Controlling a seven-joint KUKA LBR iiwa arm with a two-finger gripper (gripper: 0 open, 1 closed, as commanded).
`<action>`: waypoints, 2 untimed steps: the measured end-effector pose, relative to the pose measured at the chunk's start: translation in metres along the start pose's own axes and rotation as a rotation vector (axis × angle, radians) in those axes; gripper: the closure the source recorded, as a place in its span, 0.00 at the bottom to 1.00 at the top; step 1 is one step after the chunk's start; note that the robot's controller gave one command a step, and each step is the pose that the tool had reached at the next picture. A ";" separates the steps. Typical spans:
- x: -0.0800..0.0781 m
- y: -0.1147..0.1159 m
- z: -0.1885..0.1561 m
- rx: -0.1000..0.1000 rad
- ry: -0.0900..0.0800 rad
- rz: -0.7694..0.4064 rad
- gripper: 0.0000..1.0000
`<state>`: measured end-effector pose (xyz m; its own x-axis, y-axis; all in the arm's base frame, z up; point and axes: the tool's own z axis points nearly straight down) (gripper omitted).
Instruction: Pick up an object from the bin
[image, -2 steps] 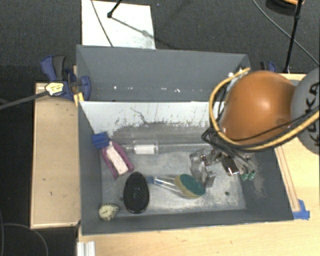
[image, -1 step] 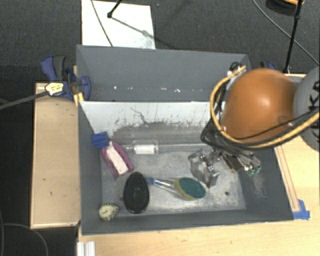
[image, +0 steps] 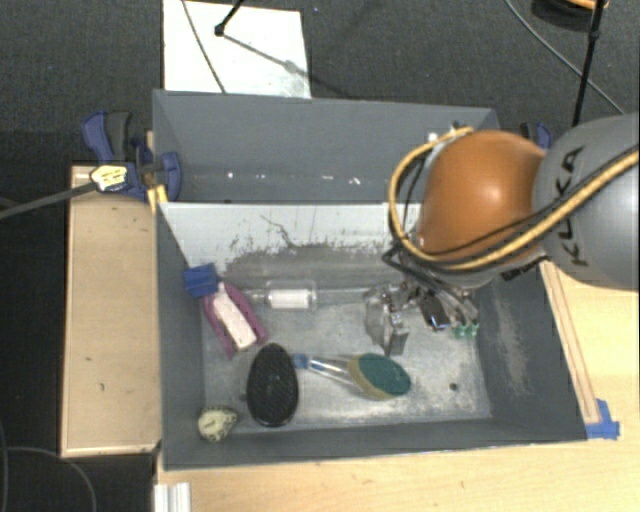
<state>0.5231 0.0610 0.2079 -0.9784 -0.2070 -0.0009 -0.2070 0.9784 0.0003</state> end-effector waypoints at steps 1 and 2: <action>0.000 0.000 -0.001 0.000 -0.002 0.002 0.00; 0.012 -0.006 0.138 -0.002 0.009 0.056 0.00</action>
Offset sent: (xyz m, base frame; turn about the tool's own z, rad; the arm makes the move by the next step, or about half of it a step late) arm 0.0000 0.0000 0.0000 0.0000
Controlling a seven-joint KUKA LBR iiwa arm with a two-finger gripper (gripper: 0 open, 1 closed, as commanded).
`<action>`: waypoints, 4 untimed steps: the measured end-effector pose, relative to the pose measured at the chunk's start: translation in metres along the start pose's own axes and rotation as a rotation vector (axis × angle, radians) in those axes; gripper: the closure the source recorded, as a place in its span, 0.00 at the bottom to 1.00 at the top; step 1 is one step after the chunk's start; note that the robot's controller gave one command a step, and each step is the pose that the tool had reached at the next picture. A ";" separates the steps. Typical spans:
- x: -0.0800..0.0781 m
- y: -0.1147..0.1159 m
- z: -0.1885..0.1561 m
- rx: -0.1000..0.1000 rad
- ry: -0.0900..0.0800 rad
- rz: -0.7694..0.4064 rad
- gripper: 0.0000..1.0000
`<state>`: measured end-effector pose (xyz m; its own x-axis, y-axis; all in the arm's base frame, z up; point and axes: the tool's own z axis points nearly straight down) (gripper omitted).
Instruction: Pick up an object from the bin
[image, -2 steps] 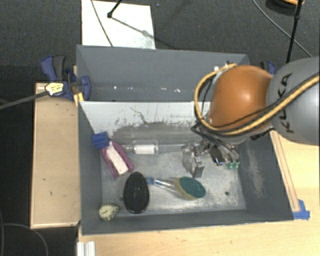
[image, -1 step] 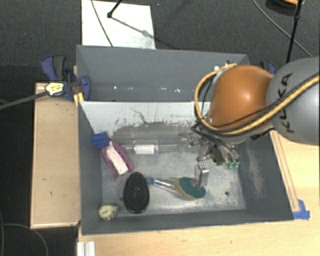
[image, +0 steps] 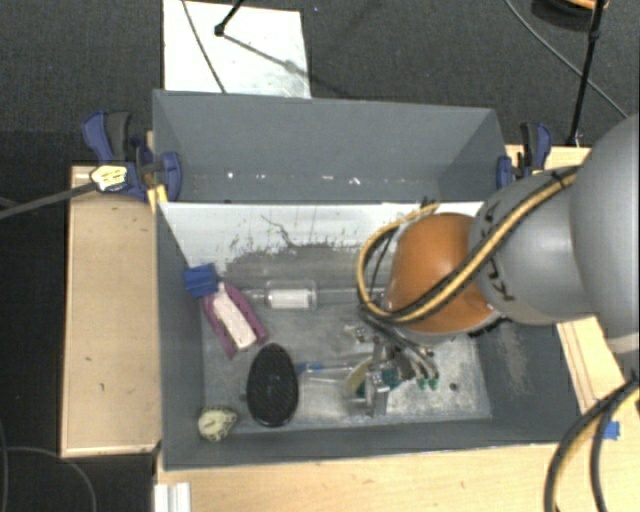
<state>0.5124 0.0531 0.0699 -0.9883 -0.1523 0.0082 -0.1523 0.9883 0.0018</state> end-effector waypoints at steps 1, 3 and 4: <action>-0.002 0.000 -0.004 0.001 -0.008 0.002 1.00; -0.030 0.011 -0.079 0.001 -0.015 0.015 1.00; 0.000 0.018 -0.145 0.001 -0.016 0.019 1.00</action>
Offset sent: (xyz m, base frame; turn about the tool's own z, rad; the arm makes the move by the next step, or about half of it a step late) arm 0.0000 0.0000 0.0000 0.0000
